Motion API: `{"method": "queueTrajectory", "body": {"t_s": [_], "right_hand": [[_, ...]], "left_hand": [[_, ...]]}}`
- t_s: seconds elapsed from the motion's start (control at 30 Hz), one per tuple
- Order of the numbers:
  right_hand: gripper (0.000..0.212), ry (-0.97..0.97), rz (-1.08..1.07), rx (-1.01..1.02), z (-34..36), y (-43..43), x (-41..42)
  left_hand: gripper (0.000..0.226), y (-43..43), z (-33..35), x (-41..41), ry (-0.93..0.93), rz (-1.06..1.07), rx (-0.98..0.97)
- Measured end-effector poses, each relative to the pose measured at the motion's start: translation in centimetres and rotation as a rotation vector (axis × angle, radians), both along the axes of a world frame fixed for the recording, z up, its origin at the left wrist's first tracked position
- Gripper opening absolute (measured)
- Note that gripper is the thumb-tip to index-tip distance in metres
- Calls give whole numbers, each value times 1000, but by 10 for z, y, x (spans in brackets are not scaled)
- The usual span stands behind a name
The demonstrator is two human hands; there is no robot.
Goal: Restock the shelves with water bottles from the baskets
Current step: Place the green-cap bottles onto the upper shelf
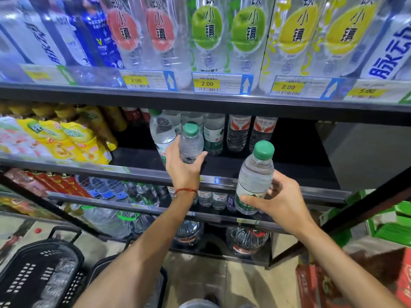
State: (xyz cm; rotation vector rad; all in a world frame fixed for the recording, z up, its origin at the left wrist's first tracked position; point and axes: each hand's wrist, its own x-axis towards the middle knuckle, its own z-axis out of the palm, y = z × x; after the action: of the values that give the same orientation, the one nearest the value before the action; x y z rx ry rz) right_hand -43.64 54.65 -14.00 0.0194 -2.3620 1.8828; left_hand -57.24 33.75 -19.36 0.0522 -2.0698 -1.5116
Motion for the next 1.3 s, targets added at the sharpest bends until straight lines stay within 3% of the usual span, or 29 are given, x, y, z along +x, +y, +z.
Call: {"method": "queueTrajectory", "body": {"t_s": [0.37,0.57,0.77,1.03,1.13,1.3], "right_hand": [[54,34,49,17,-10,2,4],[55,29,61,29,-14,10,6],[58,-4,64,47,-17,17,6],[59,-30,111,74,-17,22,10],[60,-7,121,83,-13,21,10],[64,36,118,146,-14,16,5]], "left_hand": [[92,17,6,-15,-189,123,62],[83,32,17,-18,-303,258,61],[77,44,19,-17,-259,341,86],[73,37,17,11,-115,240,156],[56,26,21,42,-104,155,-11],[49,-6,36,92,-417,-47,-735]]}}
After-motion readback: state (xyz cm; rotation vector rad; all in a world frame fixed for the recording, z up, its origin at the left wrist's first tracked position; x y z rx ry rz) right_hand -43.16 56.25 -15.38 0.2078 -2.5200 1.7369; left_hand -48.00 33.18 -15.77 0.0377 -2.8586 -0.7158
